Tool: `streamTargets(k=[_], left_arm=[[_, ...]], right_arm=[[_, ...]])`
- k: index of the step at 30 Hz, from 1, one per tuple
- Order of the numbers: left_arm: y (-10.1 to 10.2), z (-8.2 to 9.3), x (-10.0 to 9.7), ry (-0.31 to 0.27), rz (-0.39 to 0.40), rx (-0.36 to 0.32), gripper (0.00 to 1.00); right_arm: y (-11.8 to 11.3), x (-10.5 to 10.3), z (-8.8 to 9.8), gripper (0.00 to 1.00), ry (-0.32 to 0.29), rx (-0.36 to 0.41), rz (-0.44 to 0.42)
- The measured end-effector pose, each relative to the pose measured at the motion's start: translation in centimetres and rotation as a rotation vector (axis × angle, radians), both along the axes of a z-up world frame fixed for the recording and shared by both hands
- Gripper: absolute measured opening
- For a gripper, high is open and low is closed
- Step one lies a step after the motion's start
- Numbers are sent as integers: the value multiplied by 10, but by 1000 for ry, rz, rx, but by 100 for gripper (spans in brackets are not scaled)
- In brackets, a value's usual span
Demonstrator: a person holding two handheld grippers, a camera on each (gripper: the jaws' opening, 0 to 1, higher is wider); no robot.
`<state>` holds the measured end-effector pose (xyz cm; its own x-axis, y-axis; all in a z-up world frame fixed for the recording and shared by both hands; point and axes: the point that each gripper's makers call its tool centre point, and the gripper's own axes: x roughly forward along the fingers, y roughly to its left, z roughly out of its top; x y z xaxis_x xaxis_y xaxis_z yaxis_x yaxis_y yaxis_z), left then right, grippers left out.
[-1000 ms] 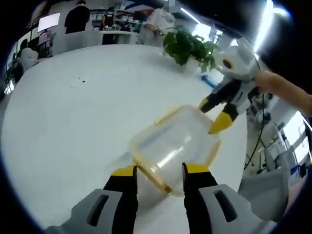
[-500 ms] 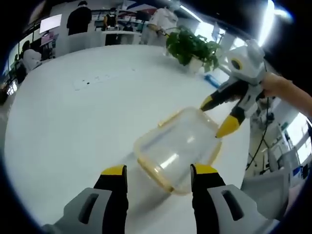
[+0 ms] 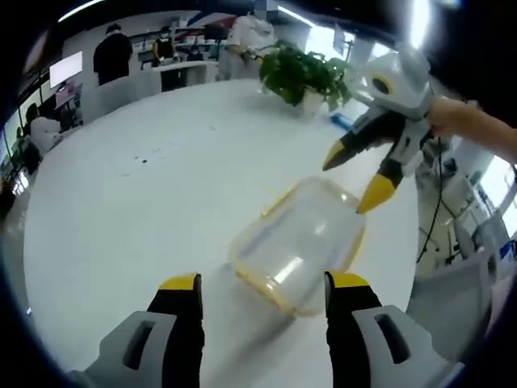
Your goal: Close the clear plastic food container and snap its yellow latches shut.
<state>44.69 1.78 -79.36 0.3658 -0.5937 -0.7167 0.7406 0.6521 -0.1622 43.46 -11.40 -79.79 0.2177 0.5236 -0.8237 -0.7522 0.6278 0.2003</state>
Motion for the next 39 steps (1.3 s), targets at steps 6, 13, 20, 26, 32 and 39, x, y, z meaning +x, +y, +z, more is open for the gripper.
streamTargets(k=[6,13,20,26,32,39], left_arm=[[-2,1,1,-5,-3,0,60],[-7,1,1,-13,-13,3,60],[-15,-1,0,-11,-26,2,60],[-19,-1,2,-22,-40,13,60],[-23,-2,4,-28,-43,16,59],[-30,-3,2,-32,-59,15,59]], right_arm=[[1,2,4,52,-22,6,-2],[5,5,7,51,-42,21,2],[9,4,6,51,-40,31,16],[11,6,5,50,-45,31,18],[17,7,6,49,-54,43,26],[24,8,5,48,-59,51,37]])
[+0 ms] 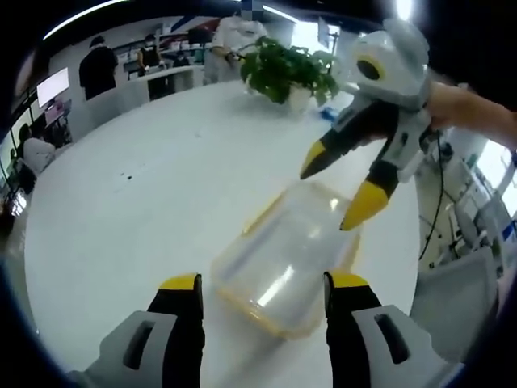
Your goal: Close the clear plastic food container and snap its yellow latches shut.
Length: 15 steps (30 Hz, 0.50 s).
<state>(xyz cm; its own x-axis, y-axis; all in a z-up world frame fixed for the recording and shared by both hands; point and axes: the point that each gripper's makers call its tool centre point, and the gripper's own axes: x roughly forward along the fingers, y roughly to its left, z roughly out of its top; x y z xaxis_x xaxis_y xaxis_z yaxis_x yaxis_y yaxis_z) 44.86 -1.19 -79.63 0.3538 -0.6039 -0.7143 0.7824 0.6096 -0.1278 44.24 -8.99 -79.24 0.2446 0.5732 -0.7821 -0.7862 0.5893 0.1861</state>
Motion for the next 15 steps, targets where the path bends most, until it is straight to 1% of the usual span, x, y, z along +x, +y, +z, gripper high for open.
streamTargets(k=[7,15], left_arm=[[-5,0,-3,-9,-18,4,59],[-14,3,-6,-19,-44,-18,57]], right_arm=[[5,1,2,45,-9,8,10],[11,-1,0,43,-5,14,20]])
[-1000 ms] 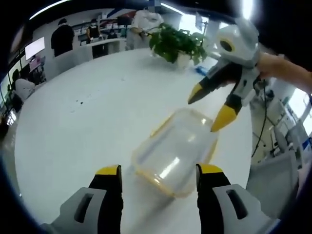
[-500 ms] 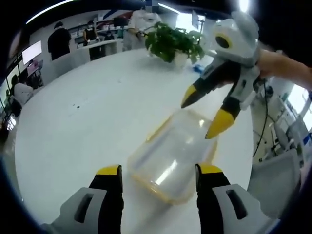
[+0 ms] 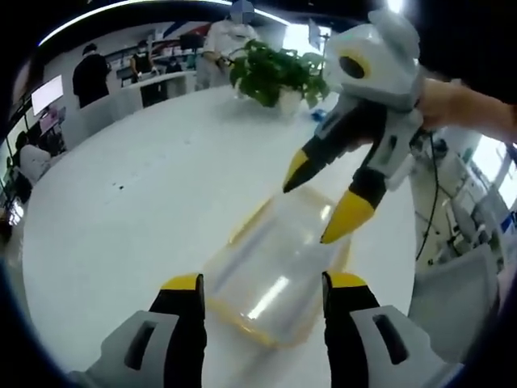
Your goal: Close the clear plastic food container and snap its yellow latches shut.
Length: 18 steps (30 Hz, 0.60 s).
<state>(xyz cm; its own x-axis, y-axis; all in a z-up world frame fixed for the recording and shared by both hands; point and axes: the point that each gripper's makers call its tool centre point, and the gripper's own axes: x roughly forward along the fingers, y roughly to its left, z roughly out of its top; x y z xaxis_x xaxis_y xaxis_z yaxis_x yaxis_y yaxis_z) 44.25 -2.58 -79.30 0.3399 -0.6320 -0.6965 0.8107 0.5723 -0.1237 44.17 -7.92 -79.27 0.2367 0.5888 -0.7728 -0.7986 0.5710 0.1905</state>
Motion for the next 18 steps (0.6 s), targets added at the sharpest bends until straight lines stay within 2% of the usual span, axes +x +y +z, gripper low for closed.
streamTargets(k=[4,18], left_arm=[[-3,0,-1,1,-9,-4,55],[-16,-1,-5,4,-47,-12,50]], right_arm=[[3,0,-1,40,-9,-1,18],[14,2,-2,40,-5,13,28]])
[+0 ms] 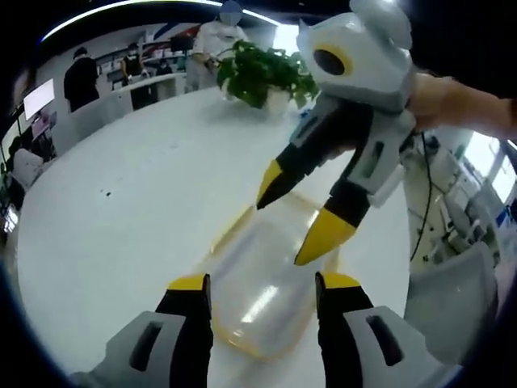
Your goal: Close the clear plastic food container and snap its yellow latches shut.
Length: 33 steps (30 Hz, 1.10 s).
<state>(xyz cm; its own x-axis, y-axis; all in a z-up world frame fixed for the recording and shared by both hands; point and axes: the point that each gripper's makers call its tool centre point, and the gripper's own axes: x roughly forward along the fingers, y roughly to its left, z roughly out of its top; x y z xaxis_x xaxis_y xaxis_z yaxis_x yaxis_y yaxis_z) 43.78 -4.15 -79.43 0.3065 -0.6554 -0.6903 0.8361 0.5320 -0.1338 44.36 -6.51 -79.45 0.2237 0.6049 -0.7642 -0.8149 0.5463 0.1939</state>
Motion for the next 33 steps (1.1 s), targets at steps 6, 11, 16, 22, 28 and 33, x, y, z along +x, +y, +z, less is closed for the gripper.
streamTargets(k=[6,11,16,22,28,33], left_arm=[[-6,-1,0,-3,-15,3,47],[-14,-3,-3,-3,-42,1,47],[-17,-4,-6,-3,-58,6,47],[-18,-5,-8,-17,-80,22,48],[-18,-7,-10,-26,-102,35,49],[-20,-8,-11,-48,-130,48,50]], right_arm=[[2,0,-2,40,2,2,2],[5,1,-2,40,-1,4,6],[5,3,-2,40,-2,1,9],[6,4,-2,40,-4,-1,18],[8,4,-5,42,-3,-11,33],[9,7,-5,44,-6,-14,38]])
